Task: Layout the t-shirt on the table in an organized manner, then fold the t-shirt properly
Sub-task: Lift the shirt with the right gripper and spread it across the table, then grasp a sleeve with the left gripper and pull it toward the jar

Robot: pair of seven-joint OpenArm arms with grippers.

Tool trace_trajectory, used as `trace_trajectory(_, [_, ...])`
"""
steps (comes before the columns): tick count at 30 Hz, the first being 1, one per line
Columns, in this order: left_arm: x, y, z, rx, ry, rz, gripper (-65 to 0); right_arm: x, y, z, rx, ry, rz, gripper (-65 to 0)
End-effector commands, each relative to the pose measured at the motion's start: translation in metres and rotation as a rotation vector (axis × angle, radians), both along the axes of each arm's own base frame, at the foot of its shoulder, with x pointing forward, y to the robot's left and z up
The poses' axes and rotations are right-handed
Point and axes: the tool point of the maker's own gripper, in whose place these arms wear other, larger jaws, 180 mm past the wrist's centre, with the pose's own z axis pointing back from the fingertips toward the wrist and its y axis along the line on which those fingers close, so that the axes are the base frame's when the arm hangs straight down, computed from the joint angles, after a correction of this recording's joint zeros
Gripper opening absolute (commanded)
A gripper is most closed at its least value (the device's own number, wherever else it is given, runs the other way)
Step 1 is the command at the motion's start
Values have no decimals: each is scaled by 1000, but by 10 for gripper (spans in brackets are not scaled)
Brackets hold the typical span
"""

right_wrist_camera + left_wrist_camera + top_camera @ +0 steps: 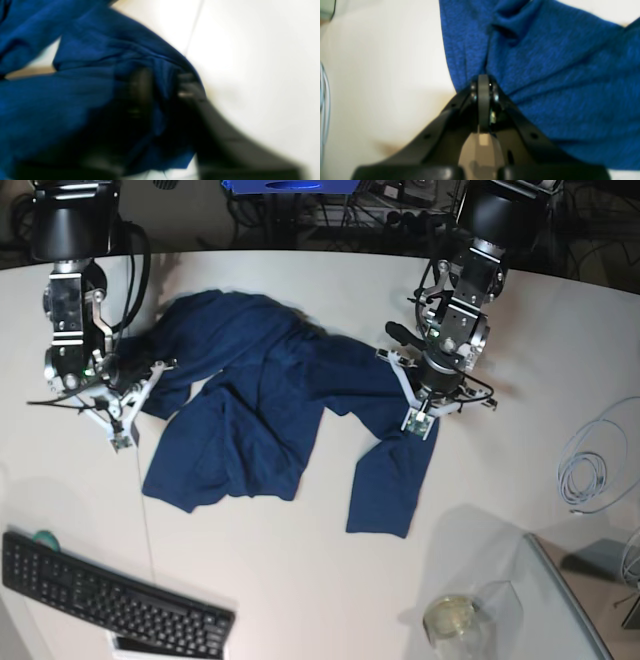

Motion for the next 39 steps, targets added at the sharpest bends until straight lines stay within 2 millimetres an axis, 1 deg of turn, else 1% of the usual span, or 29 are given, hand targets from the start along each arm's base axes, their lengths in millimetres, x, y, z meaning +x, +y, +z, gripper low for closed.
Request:
trace_trajectory(1, [-10,21,-3,31,39,67,-650,14,-12,9,-23,-27,-18,-650])
trace_trajectory(2, [-10,32,2,40,17,108,-650,19,-19,12,-21,-37,-47,-645])
trace_trajectory(3, [-10,42,7,45,-5,147,-650,25,-31,17,-19,-55,-90,-626])
trace_trajectory(5, [-14,55,13,51,-24,194,-650,33,-48,28,-16,-85,-153,-650])
trace_trajectory(6, [-17,61,16,51,-29,212,-650,38,-56,36,-18,-112,-180,-650])
trace_trajectory(7, [-20,66,17,52,-33,226,-650,38,-63,43,-25,-122,-199,-650])
trace_trajectory(8, [-25,69,18,52,-34,236,-650,38,-74,53,-41,-137,-222,-648])
trace_trajectory(9, [-30,71,19,52,-34,243,-650,33,-86,61,-66,-136,-235,-647])
trace_trajectory(11, [-40,71,21,51,-32,244,-650,24,-96,78,-101,-159,-246,-647])
trace_trajectory(15, [-58,66,26,44,-34,235,-650,-1,-93,108,-162,-207,-213,-647])
trace_trajectory(18, [-63,58,39,29,-65,220,-650,-20,-81,117,-167,-222,-201,-647])
trace_trajectory(21, [-57,49,61,10,-121,206,-650,-38,-72,119,-167,-219,-191,-647])
trace_trajectory(24, [-47,43,83,-1,-136,217,-650,-54,-73,112,-173,-184,-189,-645])
trace_trajectory(25, [-42,42,92,-4,-145,225,-650,-60,-76,109,-176,-171,-198,-645])
trace_trajectory(26, [-32,37,101,-23,-159,232,-650,-65,-78,107,-179,-159,-203,-645])
trace_trajectory(28, [-17,32,112,-44,-179,251,-650,-72,-80,104,-184,-144,-209,-645])
trace_trajectory(30, [4,19,119,-81,-202,254,-650,-76,-80,102,-185,-134,-209,-645])
trace_trajectory(31, [16,4,120,-96,-208,226,-650,-76,-80,102,-185,-135,-209,-645])
trace_trajectory(33, [40,-32,118,-109,-205,134,-650,-76,-81,102,-186,-134,-209,-645])
trace_trajectory(37, [77,-110,106,-105,-166,-61,-650,-73,-81,103,-186,-142,-209,-645])
trace_trajectory(39, [90,-128,101,-118,-141,-66,-650,-72,-81,104,-185,-145,-210,-645])
